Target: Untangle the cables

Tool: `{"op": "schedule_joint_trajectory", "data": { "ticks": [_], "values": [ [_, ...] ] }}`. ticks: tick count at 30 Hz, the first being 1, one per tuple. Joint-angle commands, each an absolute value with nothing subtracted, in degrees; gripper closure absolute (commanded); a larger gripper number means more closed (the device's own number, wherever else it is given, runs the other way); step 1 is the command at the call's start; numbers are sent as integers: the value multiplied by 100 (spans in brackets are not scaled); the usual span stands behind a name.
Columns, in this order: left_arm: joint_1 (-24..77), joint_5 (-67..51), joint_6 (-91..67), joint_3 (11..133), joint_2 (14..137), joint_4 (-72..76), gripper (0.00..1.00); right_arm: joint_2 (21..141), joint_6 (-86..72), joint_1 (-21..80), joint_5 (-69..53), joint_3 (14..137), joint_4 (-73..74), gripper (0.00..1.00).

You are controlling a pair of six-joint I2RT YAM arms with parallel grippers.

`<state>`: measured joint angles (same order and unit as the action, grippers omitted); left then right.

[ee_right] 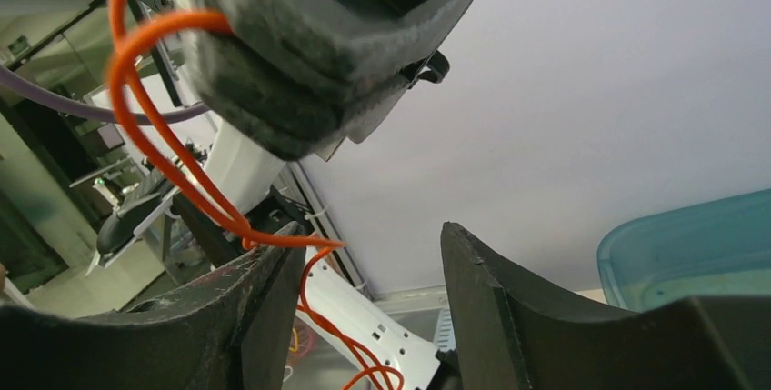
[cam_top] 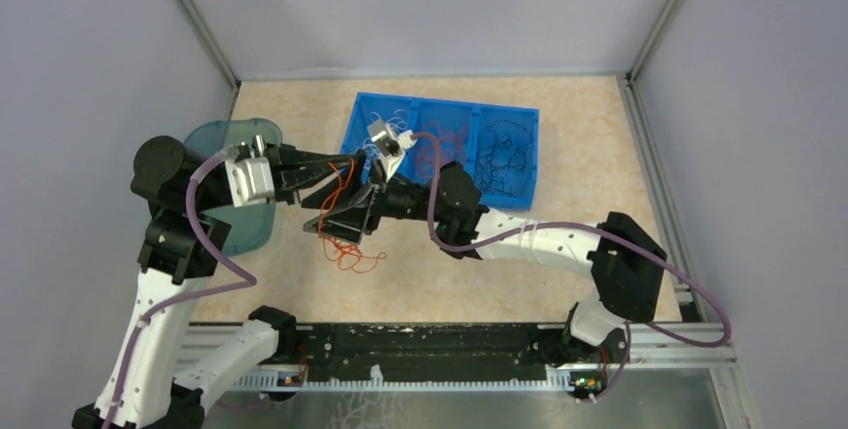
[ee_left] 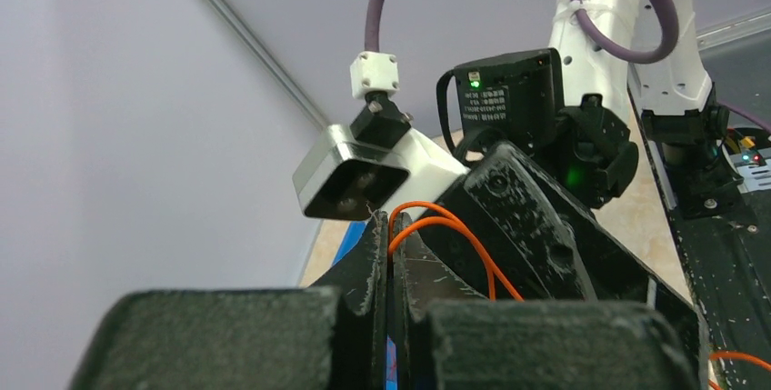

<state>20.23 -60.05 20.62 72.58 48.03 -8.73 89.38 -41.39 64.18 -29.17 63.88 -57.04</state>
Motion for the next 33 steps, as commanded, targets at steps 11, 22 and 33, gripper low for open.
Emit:
{"op": "schedule_joint_trajectory", "data": {
  "ticks": [11, 22, 33],
  "values": [
    [2046, -5977, 521, 8140, 5313, 129, 100, 9364, -3252, 6833, -2693, 6034, -5887, 50],
    [2047, -5807, 455, 8295, 5364, 232, 100, 9663, -2879, 7003, -2600, 6031, -5577, 51],
    [2047, -5718, 512, 8752, 5512, 388, 100, 9526, -2925, 7006, -2228, 5316, -5904, 56]
  ]
}}
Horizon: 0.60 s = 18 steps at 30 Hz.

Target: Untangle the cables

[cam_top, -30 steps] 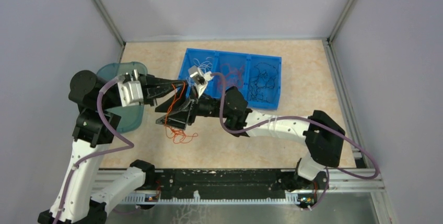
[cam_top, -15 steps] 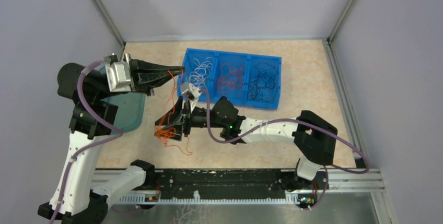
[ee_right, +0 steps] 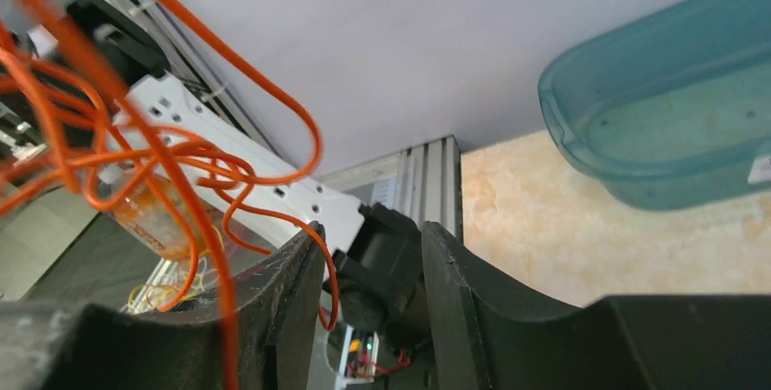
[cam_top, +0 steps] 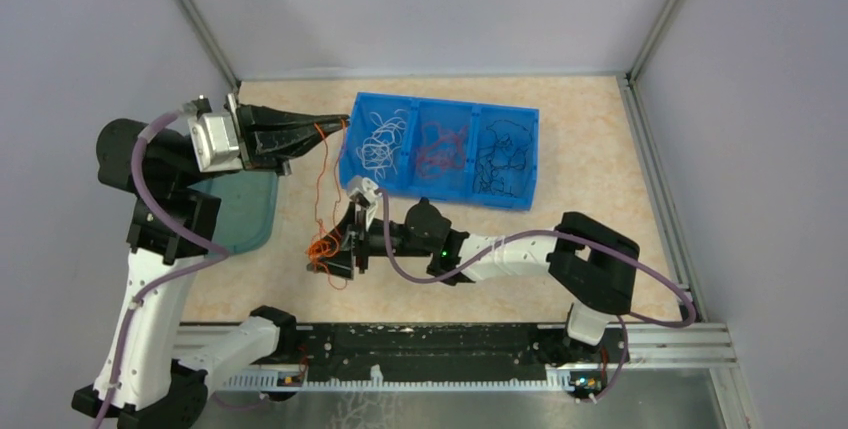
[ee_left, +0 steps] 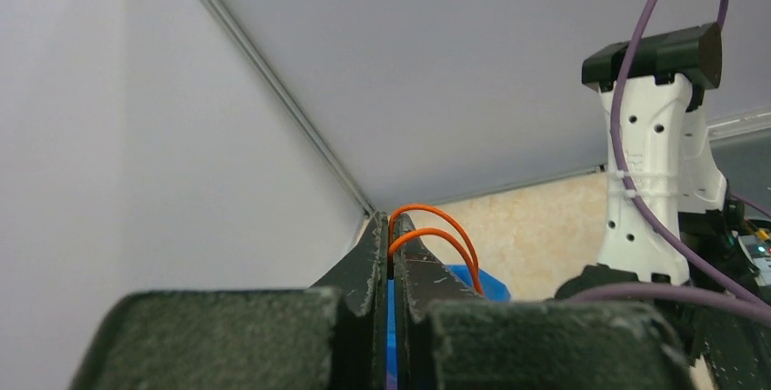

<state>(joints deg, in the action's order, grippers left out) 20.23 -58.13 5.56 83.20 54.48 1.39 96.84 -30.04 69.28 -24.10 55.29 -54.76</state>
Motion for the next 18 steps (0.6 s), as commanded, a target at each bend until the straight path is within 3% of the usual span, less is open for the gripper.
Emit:
{"op": "schedule_joint_trajectory", "data": {
  "ticks": [1, 11, 18],
  "values": [
    [2048, -5714, 536, 8899, 5565, 389, 100, 9533, -2899, 7005, -2199, 5228, -5913, 56],
    [2045, -5635, 819, 10370, 6096, 187, 100, 9578, -2674, 7001, -1800, 4308, -5946, 56],
    [2048, -5456, 1192, 11155, 6329, -18, 100, 9650, -2672, 6940, -1597, 3975, -6089, 62]
  ]
}}
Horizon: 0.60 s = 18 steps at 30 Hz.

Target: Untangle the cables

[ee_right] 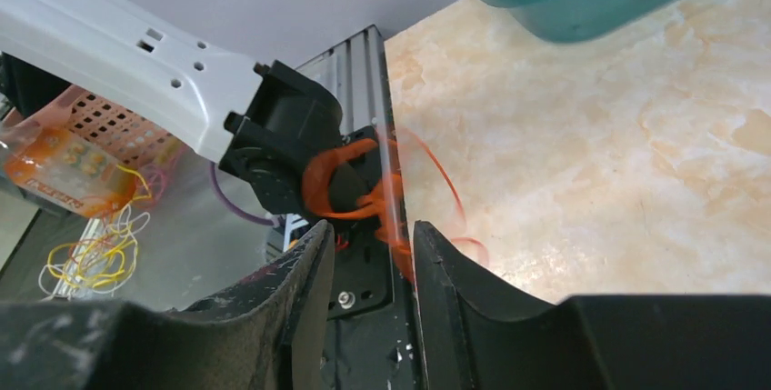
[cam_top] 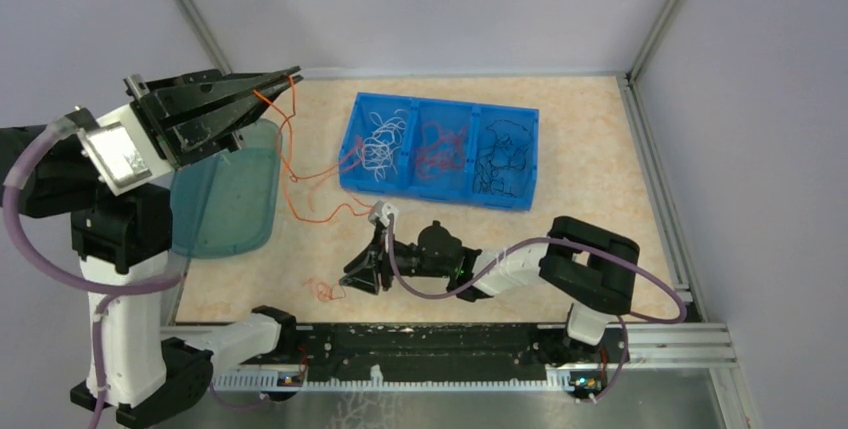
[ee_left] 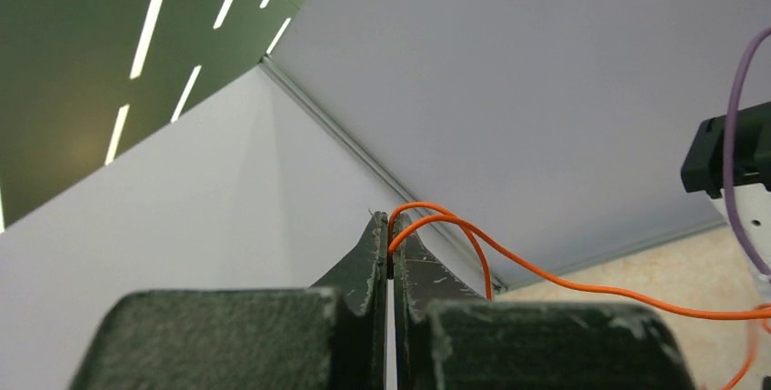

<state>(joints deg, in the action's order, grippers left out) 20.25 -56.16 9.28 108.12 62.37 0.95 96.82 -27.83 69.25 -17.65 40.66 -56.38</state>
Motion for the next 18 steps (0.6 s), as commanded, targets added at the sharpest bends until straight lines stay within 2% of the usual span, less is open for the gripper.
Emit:
{"op": "schedule_joint_trajectory", "data": {
  "ticks": [1, 6, 11, 15, 18],
  "values": [
    [2048, -5425, 1250, 11236, 6347, -44, 100, 9655, -2680, 6931, -1586, 3939, -6106, 63],
    [2048, -5355, 1538, 11481, 6407, -186, 99, 9679, -2699, 6894, -1497, 3765, -6183, 65],
    [2044, -5356, 1830, 11187, 6310, -388, 99, 9421, -2808, 6704, -1382, 3474, -6367, 65],
    [2041, -5388, 2225, 10522, 6109, -579, 99, 8643, -3024, 6210, -1295, 3028, -6497, 58],
    [2040, -5347, 2422, 9844, 5953, -688, 98, 7875, -2718, 5832, -946, 2868, -5776, 45]
  ]
}}
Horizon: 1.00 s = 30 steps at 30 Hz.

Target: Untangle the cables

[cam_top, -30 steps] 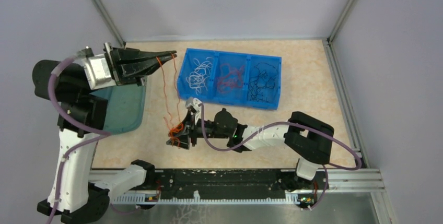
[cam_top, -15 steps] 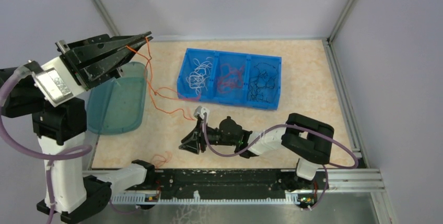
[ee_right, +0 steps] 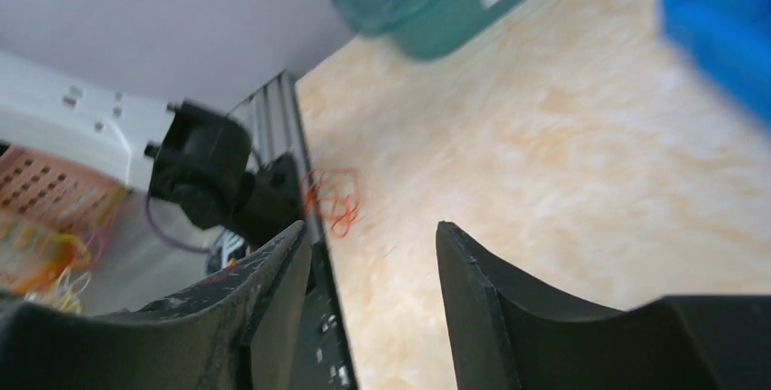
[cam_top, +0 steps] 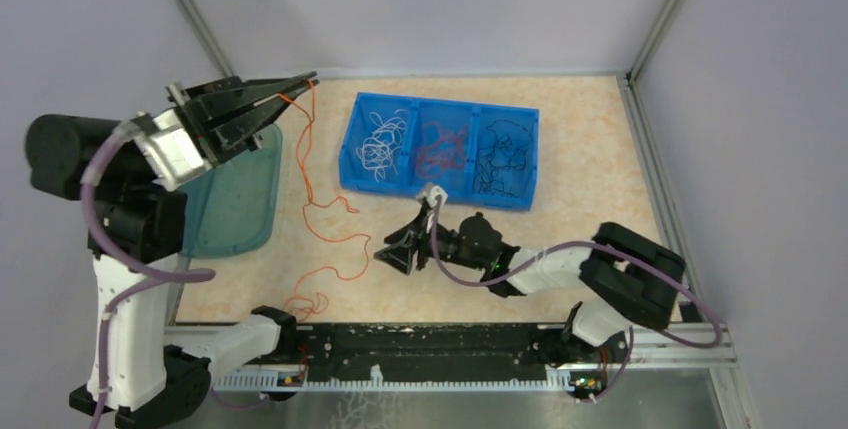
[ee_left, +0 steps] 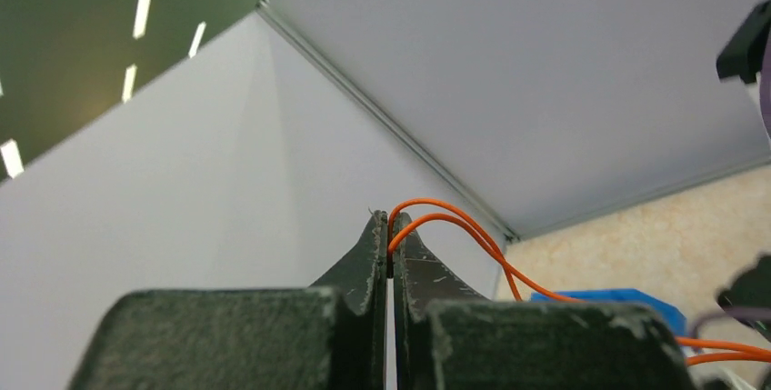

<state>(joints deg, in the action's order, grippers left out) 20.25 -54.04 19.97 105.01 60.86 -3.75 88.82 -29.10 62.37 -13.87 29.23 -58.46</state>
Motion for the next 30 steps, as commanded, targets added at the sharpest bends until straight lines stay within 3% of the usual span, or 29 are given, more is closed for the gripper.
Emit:
{"op": "schedule_joint_trajectory", "data": {
  "ticks": [1, 6, 15, 30],
  "values": [
    [2045, -5336, 2470, 9627, 5902, -727, 98, 7561, -2566, 5738, -746, 2878, -5352, 42],
    [2048, -5370, 2577, 8634, 5885, -732, 99, 6225, -2216, 5001, 45, 2864, -3919, 30],
    [2270, -4915, 2768, 8002, 6885, -218, 100, 4862, -1545, 4430, 1528, 3097, -2412, 28],
    [2651, -3929, 3297, 9243, 9592, 269, 100, 4316, -1282, 4286, 2303, 3035, -2240, 28]
  ]
}}
